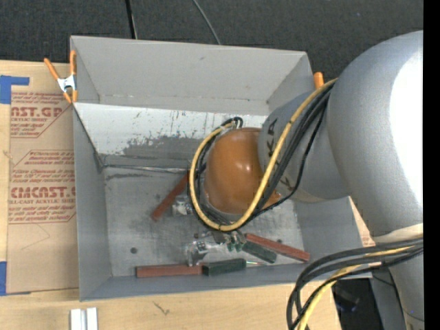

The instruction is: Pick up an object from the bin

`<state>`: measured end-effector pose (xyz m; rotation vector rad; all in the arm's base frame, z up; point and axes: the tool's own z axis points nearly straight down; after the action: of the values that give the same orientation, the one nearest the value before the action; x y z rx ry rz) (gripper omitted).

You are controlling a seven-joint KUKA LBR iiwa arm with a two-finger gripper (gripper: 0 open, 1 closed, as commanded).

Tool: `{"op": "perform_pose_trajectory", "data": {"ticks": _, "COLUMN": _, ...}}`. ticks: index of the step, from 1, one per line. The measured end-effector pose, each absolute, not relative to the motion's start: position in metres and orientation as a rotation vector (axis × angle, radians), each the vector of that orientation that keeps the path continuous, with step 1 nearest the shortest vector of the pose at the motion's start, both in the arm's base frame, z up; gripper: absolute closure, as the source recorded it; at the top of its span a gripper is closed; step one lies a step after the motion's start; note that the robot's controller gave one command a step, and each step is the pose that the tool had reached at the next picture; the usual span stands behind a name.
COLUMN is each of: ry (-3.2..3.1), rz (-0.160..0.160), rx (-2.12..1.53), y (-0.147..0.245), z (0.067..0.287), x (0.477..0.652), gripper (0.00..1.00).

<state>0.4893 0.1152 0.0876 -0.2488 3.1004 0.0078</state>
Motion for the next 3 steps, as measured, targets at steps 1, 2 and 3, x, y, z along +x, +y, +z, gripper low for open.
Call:
{"op": "perform_pose_trajectory", "data": {"ticks": 1, "ry": 3.130, "rz": -0.001, "rx": -0.312, "y": 0.035, "z": 0.072, "x": 0.496, "gripper": 1.00}}
{"op": "perform_pose_trajectory", "data": {"ticks": 2, "ry": 3.130, "rz": 0.000, "rx": -0.312, "y": 0.035, "z": 0.072, "x": 0.496, "gripper": 1.00}}
{"op": "perform_pose_trajectory", "data": {"ticks": 3, "ry": 3.090, "rz": 0.000, "rx": -0.531, "y": 0.052, "z": 0.242, "x": 0.501, "gripper": 1.00}}
